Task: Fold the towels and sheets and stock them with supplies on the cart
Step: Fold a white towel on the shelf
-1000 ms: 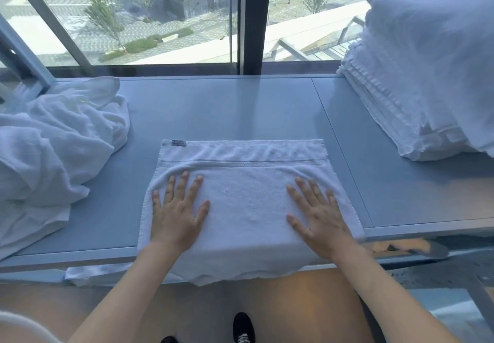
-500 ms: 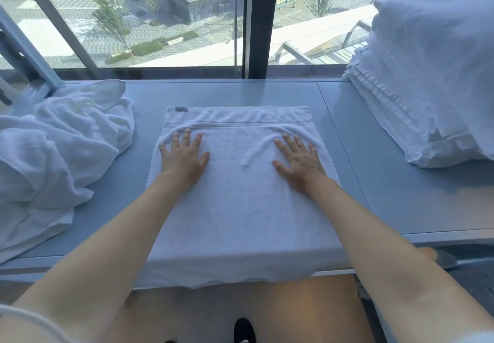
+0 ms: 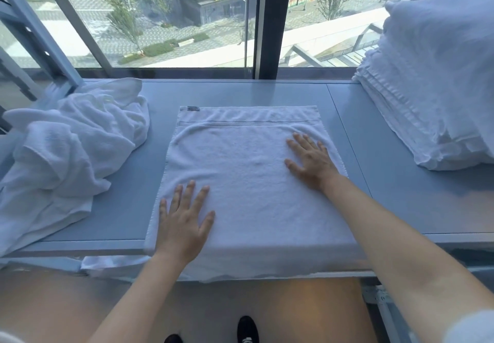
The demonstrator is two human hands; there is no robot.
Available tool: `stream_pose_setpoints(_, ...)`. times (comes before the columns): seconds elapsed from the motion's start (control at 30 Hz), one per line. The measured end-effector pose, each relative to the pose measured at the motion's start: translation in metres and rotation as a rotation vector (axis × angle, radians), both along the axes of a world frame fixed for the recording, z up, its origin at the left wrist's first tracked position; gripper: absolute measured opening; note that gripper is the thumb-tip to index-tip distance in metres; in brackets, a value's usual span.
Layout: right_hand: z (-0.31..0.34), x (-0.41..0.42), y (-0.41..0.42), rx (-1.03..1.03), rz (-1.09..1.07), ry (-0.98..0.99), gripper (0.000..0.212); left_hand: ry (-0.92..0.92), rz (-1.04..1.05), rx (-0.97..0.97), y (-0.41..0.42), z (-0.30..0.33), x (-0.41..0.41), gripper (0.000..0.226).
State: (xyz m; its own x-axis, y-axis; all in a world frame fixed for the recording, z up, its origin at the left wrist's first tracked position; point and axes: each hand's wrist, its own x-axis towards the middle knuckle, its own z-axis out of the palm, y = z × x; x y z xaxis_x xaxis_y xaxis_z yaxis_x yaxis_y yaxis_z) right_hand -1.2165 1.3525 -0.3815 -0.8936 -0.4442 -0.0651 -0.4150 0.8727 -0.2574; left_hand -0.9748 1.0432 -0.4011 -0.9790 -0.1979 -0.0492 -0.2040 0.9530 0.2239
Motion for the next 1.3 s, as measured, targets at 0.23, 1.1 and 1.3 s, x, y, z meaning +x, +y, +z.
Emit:
stream_pose_setpoints(0.23,0.011,0.089,0.010,-0.117,0.014,0.063,0.060,0.010,0.014,-0.002,-0.001,-0.002,0.008,0.072)
stream_pose_setpoints(1.1,-0.001,-0.001,0.036,0.055,-0.009,0.002,0.062,-0.004,0.041,0.013,-0.037,-0.004,-0.123,0.067)
stream_pose_setpoints(1.3,0.010,0.001,0.026,0.105,-0.035,-0.005,0.061,-0.001,0.039,0.011,-0.040,-0.005,-0.132,0.067)
